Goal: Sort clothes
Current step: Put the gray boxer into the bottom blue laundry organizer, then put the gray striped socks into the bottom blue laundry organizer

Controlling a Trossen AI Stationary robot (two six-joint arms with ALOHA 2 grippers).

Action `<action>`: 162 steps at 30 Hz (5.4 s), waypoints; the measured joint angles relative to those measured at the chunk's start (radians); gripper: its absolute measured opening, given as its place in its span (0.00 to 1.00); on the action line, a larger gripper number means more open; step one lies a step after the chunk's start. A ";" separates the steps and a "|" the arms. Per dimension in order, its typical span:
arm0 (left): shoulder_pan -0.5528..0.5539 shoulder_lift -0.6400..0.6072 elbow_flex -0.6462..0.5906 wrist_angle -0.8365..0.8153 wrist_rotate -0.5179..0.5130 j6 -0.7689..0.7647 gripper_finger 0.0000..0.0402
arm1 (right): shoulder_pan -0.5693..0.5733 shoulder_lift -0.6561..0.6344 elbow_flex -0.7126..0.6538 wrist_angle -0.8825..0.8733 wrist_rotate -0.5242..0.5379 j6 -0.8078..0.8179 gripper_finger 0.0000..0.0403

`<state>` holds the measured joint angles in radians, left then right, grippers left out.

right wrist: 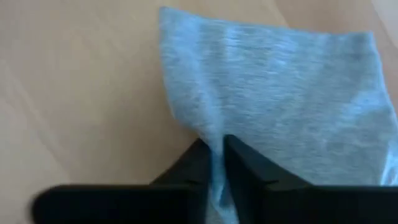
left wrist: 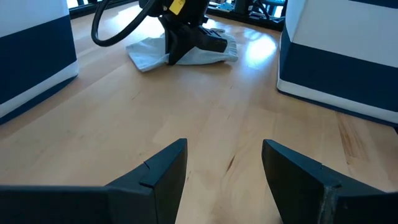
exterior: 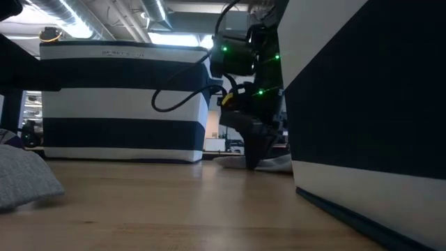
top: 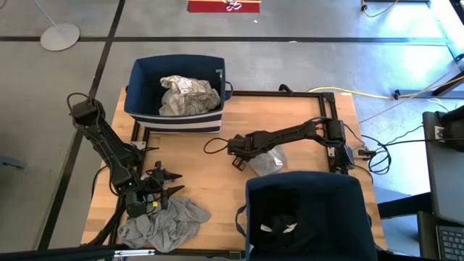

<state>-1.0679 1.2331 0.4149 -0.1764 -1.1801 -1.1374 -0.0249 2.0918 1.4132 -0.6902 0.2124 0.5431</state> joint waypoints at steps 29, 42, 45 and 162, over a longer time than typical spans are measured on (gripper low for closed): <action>0.000 0.001 0.000 0.000 0.000 0.002 0.49 | 0.115 -0.134 0.414 -0.126 0.268 -0.242 0.02; 0.000 0.001 0.000 0.000 0.000 0.001 0.49 | 0.179 -0.137 0.653 -0.233 0.404 -0.306 0.03; 0.000 0.001 0.000 0.000 0.000 0.001 0.49 | 0.196 -0.137 0.703 -0.258 0.431 -0.313 0.03; 0.000 0.000 0.000 0.005 -0.002 0.010 0.49 | 0.448 -0.399 0.573 -0.390 0.406 -0.177 0.47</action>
<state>-1.0683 1.2335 0.4149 -0.1719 -1.1824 -1.1275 0.4234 1.6932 1.9865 -1.0799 0.6186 0.3660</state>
